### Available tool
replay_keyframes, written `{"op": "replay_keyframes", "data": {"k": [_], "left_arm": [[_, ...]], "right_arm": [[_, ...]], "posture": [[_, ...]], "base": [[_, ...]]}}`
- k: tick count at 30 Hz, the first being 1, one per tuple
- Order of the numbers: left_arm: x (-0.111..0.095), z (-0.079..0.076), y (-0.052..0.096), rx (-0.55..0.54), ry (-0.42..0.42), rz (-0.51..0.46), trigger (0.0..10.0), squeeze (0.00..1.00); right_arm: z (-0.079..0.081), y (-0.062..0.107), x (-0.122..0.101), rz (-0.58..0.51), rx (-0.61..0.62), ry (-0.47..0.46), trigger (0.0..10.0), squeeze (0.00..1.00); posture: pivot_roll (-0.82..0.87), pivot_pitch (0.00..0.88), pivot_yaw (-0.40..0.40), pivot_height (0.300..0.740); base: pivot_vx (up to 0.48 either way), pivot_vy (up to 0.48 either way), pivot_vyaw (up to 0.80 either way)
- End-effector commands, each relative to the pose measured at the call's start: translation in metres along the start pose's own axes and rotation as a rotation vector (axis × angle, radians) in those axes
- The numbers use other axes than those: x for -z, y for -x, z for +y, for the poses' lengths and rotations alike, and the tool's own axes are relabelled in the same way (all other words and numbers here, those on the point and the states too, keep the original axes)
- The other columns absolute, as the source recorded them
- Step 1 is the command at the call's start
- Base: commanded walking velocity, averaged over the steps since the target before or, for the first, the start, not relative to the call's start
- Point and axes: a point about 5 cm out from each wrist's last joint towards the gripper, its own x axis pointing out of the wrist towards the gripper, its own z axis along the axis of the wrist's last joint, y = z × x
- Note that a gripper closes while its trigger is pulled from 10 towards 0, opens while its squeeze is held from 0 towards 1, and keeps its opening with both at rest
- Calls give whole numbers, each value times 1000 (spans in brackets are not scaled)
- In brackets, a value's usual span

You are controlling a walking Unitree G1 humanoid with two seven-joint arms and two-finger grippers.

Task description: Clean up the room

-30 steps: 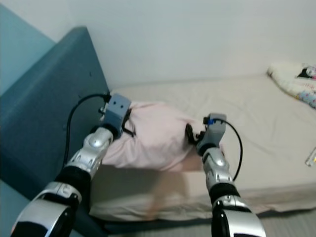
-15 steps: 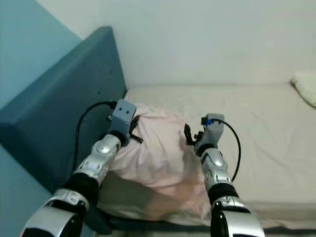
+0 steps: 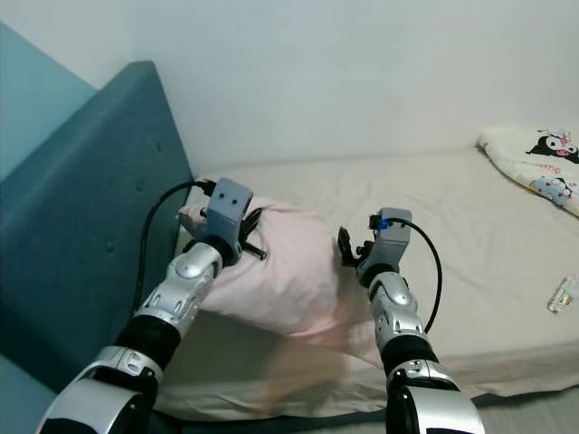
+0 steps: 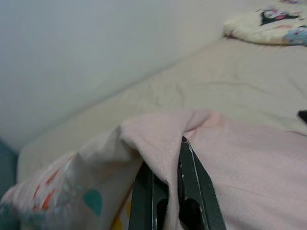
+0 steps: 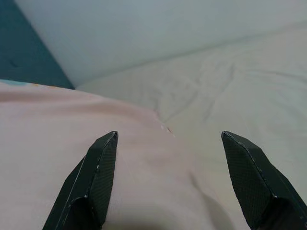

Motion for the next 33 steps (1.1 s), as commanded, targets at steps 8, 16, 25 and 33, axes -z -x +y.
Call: {"op": "replay_keyframes", "data": {"k": [8, 16, 25, 33], "left_arm": [[-31, 5, -5, -26, -3, -149, 10000, 0], [-65, 35, -5, -181, 68, -278, 10000, 0], [-54, 9, -3, -84, 107, -246, 10000, 0], [-125, -5, -27, -48, 180, -473, 10000, 0]], "right_arm": [[3, 0, 0, -9, -2, -5, 10000, 0], [1, 1, 1, -5, -2, -2, 10000, 0], [6, 1, 4, 5, -13, 3, 10000, 0], [1, -1, -2, -7, -8, 14, 10000, 0]], "posture": [[-182, 0, 26, 740], [-180, 2, 23, 740], [-176, 3, 20, 740], [-187, 0, 20, 740]], "base": [[319, 0, 0], [31, 0, 0], [0, 0, 0], [0, 0, 0]]}}
